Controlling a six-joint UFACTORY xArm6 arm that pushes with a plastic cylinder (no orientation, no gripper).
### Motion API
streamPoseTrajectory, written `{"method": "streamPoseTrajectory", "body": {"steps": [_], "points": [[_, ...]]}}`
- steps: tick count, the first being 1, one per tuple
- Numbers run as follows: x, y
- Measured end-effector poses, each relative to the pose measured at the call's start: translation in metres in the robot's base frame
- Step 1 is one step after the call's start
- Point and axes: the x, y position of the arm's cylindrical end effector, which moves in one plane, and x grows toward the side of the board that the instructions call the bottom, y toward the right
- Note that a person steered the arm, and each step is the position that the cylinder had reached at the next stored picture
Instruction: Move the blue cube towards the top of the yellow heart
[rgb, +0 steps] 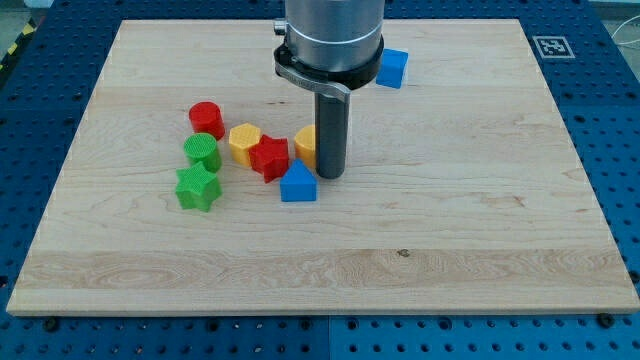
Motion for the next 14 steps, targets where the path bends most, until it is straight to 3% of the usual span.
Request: {"method": "streamPoseTrajectory", "body": {"steps": [2, 3, 8, 11, 14], "points": [[-0.003, 0.007], [-0.009, 0.05], [-0.123, 0.125], [-0.203, 0.123], [-0.177, 0.096]]}}
